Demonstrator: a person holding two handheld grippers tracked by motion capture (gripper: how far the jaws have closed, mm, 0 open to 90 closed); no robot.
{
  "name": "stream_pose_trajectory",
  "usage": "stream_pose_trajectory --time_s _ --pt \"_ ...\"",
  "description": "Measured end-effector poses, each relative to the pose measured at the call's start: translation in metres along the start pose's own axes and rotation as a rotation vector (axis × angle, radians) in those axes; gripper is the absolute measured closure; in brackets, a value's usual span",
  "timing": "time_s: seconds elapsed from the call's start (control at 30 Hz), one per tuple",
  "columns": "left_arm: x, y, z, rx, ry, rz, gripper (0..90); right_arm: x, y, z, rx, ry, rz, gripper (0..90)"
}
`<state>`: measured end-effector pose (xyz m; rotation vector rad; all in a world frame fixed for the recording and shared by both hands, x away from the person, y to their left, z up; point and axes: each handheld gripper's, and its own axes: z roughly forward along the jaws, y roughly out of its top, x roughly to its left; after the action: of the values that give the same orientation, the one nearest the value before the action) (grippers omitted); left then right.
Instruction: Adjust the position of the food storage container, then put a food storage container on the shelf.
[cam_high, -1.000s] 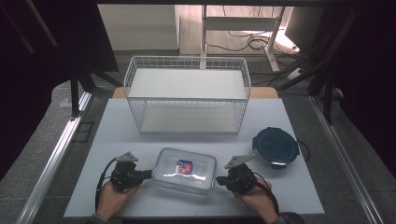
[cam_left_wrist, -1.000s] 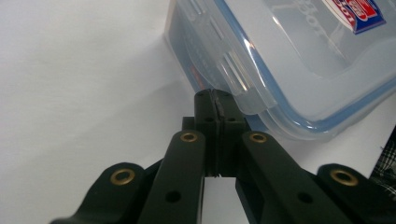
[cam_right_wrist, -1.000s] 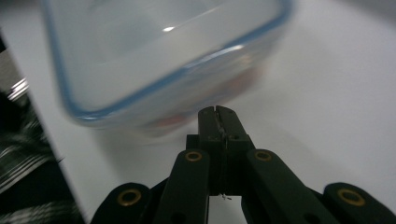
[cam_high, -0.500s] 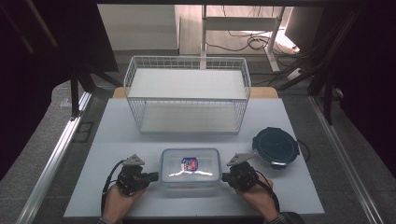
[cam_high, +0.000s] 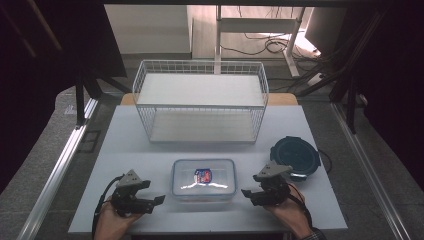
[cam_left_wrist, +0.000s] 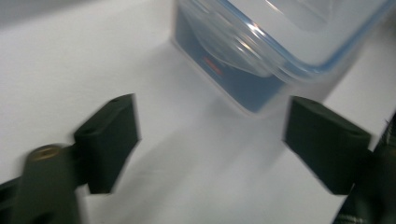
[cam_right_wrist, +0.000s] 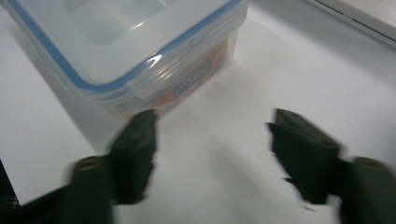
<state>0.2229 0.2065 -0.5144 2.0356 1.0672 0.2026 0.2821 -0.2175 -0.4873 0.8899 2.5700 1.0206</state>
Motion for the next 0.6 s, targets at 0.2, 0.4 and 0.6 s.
stream_pose_trajectory --time_s 0.2,0.4,0.6 --pt "0.001 -0.003 0.005 0.008 -0.012 0.019 6.9 0.001 -0.008 0.002 -0.010 -0.057 -0.034 5.1" --pt "0.005 -0.003 0.005 -0.041 0.007 0.032 3.7 -0.003 -0.008 0.000 -0.045 -0.047 0.006 2.3" --pt "0.008 0.000 0.006 -0.051 0.005 0.040 1.5 0.001 -0.001 0.000 -0.074 -0.020 -0.007 0.6"
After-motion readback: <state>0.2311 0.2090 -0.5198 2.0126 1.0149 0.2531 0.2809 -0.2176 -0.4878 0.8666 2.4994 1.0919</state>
